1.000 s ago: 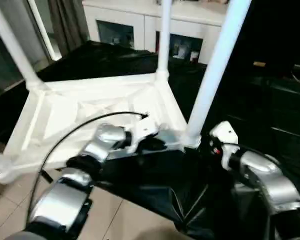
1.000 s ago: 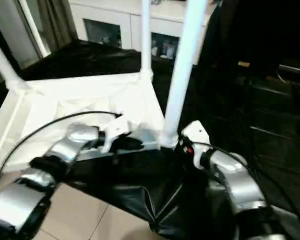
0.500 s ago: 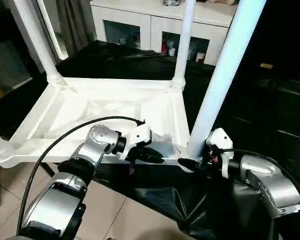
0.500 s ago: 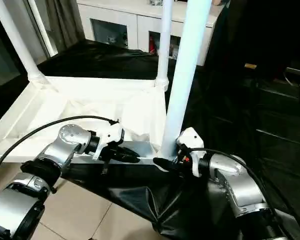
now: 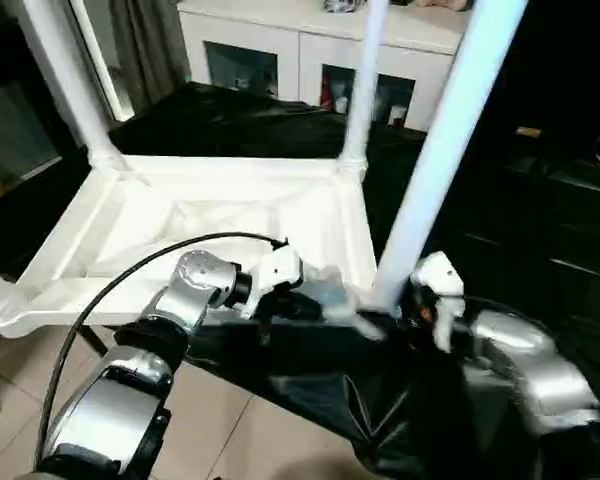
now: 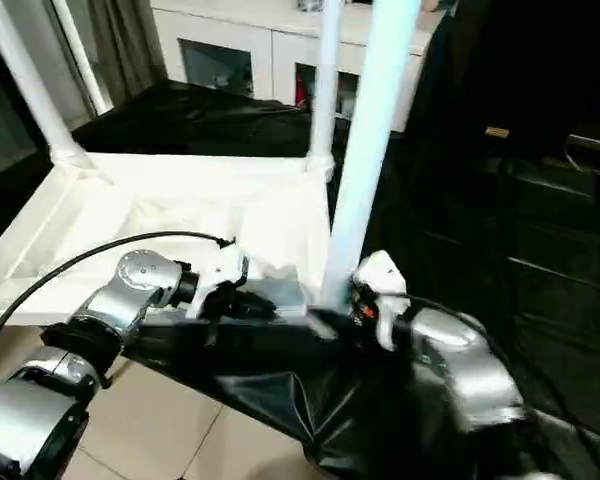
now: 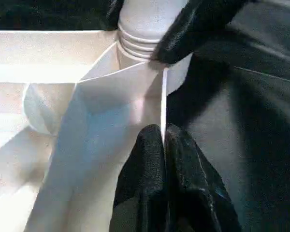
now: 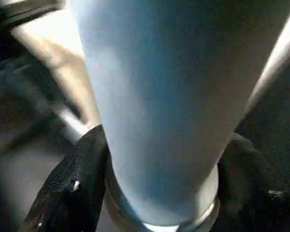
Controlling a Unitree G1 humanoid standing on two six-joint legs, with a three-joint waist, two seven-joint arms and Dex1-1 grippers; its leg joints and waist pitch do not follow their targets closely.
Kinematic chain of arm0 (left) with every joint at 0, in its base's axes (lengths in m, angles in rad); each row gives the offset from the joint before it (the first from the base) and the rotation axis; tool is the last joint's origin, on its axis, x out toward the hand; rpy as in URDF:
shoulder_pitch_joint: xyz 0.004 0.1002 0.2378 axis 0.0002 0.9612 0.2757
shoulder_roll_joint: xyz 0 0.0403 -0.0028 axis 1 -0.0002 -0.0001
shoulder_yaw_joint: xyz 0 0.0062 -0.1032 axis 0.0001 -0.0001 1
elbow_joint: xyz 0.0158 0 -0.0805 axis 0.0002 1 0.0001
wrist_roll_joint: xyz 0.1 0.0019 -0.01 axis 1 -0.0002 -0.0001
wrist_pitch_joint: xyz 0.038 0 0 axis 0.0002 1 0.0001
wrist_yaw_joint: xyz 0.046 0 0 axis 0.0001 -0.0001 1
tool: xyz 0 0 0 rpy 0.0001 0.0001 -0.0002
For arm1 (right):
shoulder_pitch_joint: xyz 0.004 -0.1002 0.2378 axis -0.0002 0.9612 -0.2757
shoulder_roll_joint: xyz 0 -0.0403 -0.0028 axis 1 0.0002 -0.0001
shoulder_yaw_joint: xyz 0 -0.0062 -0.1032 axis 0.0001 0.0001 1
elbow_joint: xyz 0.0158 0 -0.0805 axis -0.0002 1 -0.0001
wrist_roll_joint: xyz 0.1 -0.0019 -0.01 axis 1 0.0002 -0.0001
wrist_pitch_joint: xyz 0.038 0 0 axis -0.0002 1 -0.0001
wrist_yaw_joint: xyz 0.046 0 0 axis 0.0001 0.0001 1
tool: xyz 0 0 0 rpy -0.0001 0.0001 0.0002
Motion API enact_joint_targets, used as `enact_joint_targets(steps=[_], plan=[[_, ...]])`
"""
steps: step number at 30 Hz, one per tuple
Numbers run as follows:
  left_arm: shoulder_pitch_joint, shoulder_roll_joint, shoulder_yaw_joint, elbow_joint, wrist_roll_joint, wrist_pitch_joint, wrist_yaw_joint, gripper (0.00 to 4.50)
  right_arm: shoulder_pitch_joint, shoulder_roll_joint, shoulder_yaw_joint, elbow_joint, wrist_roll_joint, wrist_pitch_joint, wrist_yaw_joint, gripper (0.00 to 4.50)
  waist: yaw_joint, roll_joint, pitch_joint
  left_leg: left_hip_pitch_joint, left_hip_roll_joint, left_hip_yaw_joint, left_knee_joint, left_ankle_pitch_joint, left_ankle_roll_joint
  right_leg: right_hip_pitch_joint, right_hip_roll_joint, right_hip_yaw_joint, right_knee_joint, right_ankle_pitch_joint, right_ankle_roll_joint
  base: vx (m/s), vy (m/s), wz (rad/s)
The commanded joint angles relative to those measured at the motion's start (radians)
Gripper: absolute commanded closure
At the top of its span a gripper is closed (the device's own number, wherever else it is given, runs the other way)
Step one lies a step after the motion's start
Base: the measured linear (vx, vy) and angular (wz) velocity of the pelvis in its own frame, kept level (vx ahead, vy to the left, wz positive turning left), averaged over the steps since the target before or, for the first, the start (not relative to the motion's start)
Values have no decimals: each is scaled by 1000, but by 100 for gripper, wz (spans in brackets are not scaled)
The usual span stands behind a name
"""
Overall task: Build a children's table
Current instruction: Rotate leg to tighten
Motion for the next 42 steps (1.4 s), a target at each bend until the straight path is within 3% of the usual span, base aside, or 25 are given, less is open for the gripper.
enact_joint_targets(steps=[1,4,8,9,11,13,14,18,19,21,23,30,36,42], plan=[[-13,-36,6,53,33,31,158,450,-5,44,-21,73,-40,18,-151,180,-5,-13,-46,12,12,0,-75,-272,9,37,-51,27,-88,-359,-192,0,0,0],[-31,-76,8,68,48,63,262,450,-19,119,-54,112,-57,40,-319,180,-10,-12,-48,10,13,-4,-81,-270,-4,37,-50,28,-90,-352,-171,0,0,0],[-63,-144,2,92,67,100,407,450,-61,202,-79,168,-82,49,-485,180,-12,-6,-51,15,12,0,-77,-265,4,35,-49,30,-89,-284,-191,0,0,0],[-72,-164,-3,104,72,95,425,450,-75,222,-72,179,-95,36,-505,180,-10,2,-50,13,11,-1,-78,-259,6,37,-49,30,-90,-280,-189,0,0,0],[-76,-174,-8,112,76,87,425,450,-81,233,-63,182,-108,23,-510,180,-11,-4,-50,9,11,-1,-78,-257,8,40,-48,29,-90,-270,-184,0,0,0],[-79,-177,-15,119,83,75,411,450,-81,234,-42,170,-121,-14,-488,180,-11,-2,-52,7,10,-1,-78,-249,14,42,-48,29,-88,-240,-183,0,0,0],[-78,-173,-14,118,83,73,405,450,-78,233,-43,161,-110,-23,-472,125,-10,-2,-53,7,10,-1,-77,-245,20,44,-49,29,-87,-227,-186,0,0,0],[-69,-142,-14,111,82,45,361,450,-68,208,-67,120,-61,-14,-416,89,-9,-2,-52,2,11,-3,-78,-242,34,49,-50,28,-85,-220,-187,0,0,0],[-65,-134,-16,109,81,33,344,450,-69,193,-66,115,-63,-13,-401,77,-11,-6,-52,4,11,-3,-79,-243,34,49,-48,26,-86,-228,-186,0,0,0],[-56,-116,-19,103,78,12,309,450,-68,160,-59,99,-59,-1,-350,63,-15,0,-52,2,11,-3,-79,-248,34,48,-50,27,-87,-243,-189,0,0,0],[-45,-91,-17,94,69,-13,256,450,-57,108,-46,60,-36,17,-247,45,-16,-4,-52,2,10,-2,-77,-245,42,49,-50,27,-88,-242,-190,0,0,0],[-4,-25,-17,46,17,-61,32,450,17,-71,21,-83,24,38,84,45,-9,-8,-56,-5,15,0,-67,-157,103,59,-50,27,-69,-69,-246,0,0,0],[30,2,-7,-23,-49,-38,-135,450,47,-139,33,-143,57,59,188,45,-3,-4,-56,3,21,5,-66,-162,103,53,-48,27,-64,-56,-282,0,0,0],[55,19,-8,-72,-85,-11,-223,450,57,-152,36,-158,63,67,220,45,9,-2,-52,8,22,7,-70,-203,77,49,-51,30,-72,-155,-262,0,0,0]])
